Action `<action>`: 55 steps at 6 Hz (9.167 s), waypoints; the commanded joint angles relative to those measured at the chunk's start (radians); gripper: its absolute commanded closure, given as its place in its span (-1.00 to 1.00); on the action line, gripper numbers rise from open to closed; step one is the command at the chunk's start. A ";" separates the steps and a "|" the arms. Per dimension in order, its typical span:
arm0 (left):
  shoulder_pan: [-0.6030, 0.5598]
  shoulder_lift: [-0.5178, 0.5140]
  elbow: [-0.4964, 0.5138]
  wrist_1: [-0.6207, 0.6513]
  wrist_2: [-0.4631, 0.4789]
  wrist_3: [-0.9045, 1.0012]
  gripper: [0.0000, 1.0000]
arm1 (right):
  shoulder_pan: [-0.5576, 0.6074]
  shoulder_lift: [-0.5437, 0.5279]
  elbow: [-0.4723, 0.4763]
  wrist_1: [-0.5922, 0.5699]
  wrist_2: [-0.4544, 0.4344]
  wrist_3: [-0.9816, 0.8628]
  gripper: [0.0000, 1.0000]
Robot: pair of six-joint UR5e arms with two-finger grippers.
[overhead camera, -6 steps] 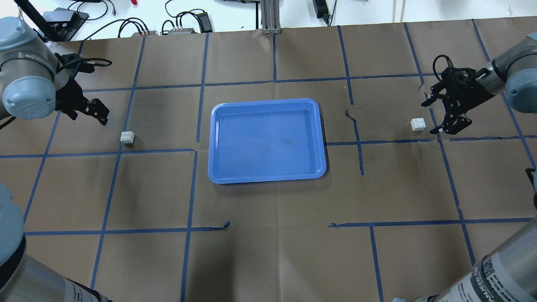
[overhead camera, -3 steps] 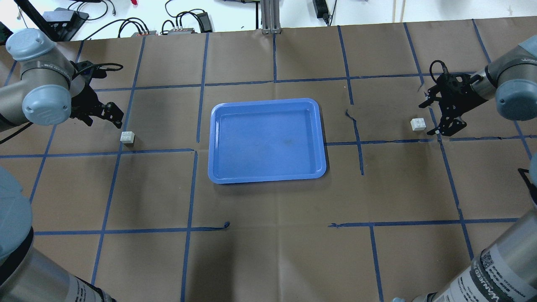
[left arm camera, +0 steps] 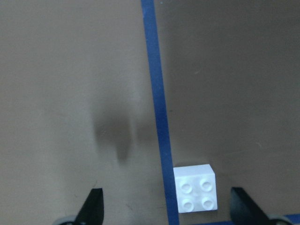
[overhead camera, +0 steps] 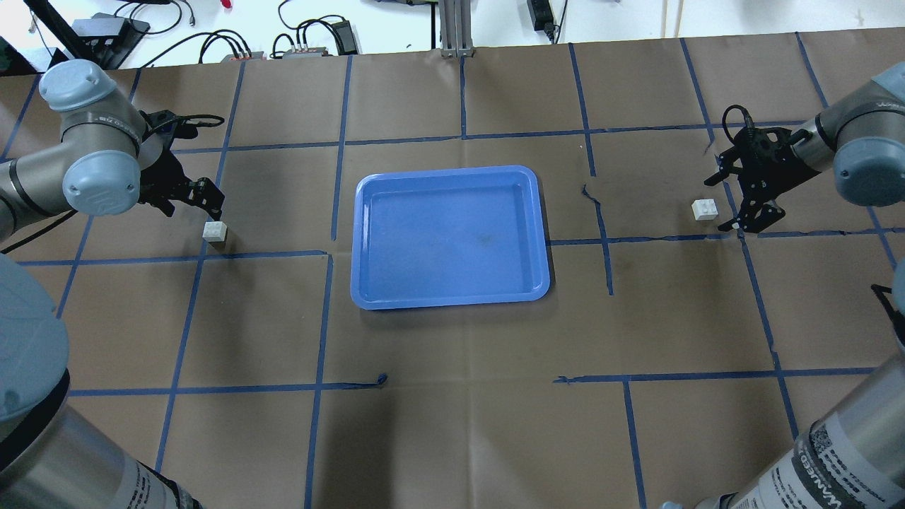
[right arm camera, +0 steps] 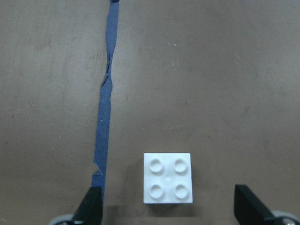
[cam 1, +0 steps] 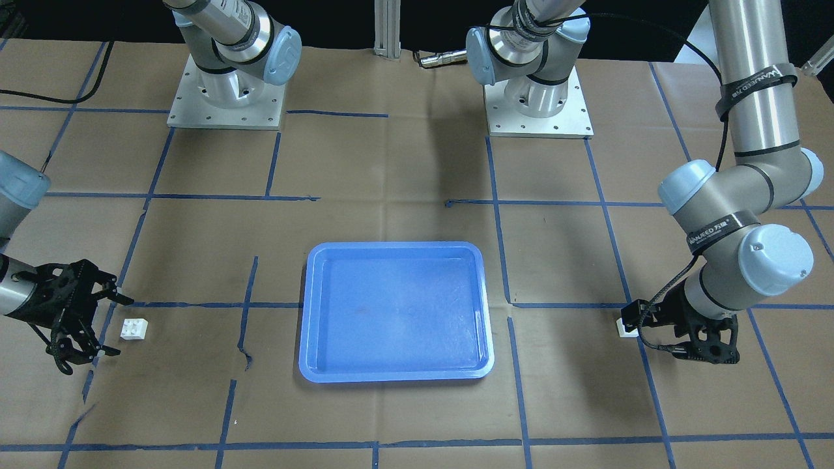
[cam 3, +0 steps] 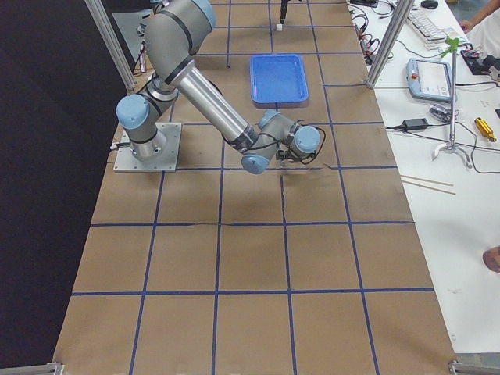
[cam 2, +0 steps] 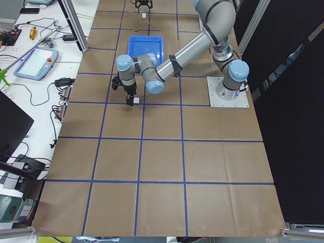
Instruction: Assemble white blocks and place on blue tray
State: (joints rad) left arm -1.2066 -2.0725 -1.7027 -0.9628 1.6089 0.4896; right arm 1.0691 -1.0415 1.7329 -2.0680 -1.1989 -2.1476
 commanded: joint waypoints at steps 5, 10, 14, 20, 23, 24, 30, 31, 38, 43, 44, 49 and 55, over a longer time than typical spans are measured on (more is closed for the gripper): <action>-0.004 -0.040 -0.009 0.003 -0.021 0.009 0.13 | 0.000 -0.002 0.005 0.017 0.001 -0.001 -0.85; -0.124 0.058 -0.009 -0.011 -0.008 0.068 0.62 | 0.000 -0.003 0.027 0.005 -0.002 0.000 -0.04; -0.406 0.161 -0.075 -0.013 0.028 0.357 0.79 | 0.000 -0.006 0.013 -0.001 0.005 0.002 0.39; -0.647 0.120 -0.158 0.122 0.057 0.801 1.00 | 0.021 -0.091 -0.029 0.049 0.115 0.008 0.48; -0.719 0.036 -0.080 0.169 0.063 0.816 1.00 | 0.081 -0.152 0.016 0.052 0.117 0.057 0.48; -0.722 -0.027 -0.027 0.185 0.059 0.813 1.00 | 0.098 -0.175 0.042 0.051 0.124 0.083 0.48; -0.768 -0.047 -0.031 0.167 0.057 0.776 0.91 | 0.110 -0.184 0.054 0.051 0.127 0.101 0.47; -0.768 -0.046 -0.034 0.167 0.054 0.776 -0.69 | 0.110 -0.184 0.054 0.049 0.127 0.101 0.47; -0.681 0.205 -0.005 0.072 -0.010 0.768 -0.98 | 0.256 -0.224 0.142 -0.010 0.147 0.285 0.48; -0.628 0.402 0.111 -0.371 0.030 0.765 -0.98 | 0.517 -0.186 0.212 -0.347 0.145 0.653 0.47; -0.587 0.390 0.098 -0.392 0.037 0.756 -0.98 | 0.556 -0.172 0.229 -0.416 0.142 0.726 0.47; -0.340 0.531 0.126 -0.456 -0.107 0.531 -0.98 | 0.646 -0.099 0.257 -0.550 0.124 0.868 0.47; -0.341 0.552 0.136 -0.462 -0.106 -0.200 -0.99 | 0.675 -0.074 0.258 -0.598 0.122 0.844 0.48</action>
State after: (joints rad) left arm -1.5483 -1.5236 -1.5778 -1.4204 1.5007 0.3134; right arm 1.7372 -1.1154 1.9910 -2.6645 -1.0758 -1.3172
